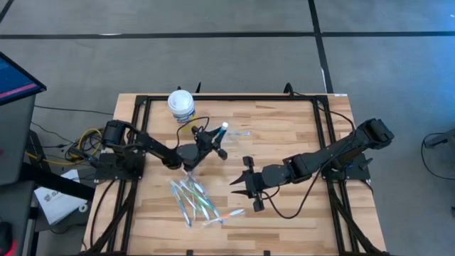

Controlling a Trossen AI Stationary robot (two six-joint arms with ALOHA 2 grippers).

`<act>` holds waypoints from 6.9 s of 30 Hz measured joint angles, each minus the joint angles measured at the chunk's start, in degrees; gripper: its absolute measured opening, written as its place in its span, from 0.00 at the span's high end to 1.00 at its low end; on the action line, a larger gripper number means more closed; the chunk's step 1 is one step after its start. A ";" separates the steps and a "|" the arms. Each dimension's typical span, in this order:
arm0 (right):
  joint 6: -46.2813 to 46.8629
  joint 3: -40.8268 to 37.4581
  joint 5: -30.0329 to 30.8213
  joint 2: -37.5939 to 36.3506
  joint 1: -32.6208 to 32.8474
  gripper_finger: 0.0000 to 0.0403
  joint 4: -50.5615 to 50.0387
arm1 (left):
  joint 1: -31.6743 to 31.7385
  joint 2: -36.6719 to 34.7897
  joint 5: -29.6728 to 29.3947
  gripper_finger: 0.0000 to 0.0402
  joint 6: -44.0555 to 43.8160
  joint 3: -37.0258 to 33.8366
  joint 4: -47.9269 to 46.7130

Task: Pick & Place toothbrushing station
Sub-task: Put the blue mouthwash into the transparent organizer, then put the green toothbrush into the transparent organizer

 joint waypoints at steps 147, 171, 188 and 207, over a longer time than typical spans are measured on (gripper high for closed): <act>-2.94 -0.04 -0.04 0.02 0.70 0.72 -1.56 | 1.15 4.23 1.24 0.56 1.29 6.37 -5.76; -0.83 -0.04 -0.11 0.02 0.63 0.72 -0.06 | -14.91 -23.01 25.18 0.56 -6.42 -7.08 -33.11; 0.68 -0.04 -0.15 0.02 0.74 0.72 -0.32 | -26.62 -23.87 31.60 0.56 -17.19 -7.00 -47.06; 1.31 -0.04 -0.20 0.02 0.76 0.72 -0.56 | -33.32 -29.22 34.54 0.64 -28.70 -7.00 -64.37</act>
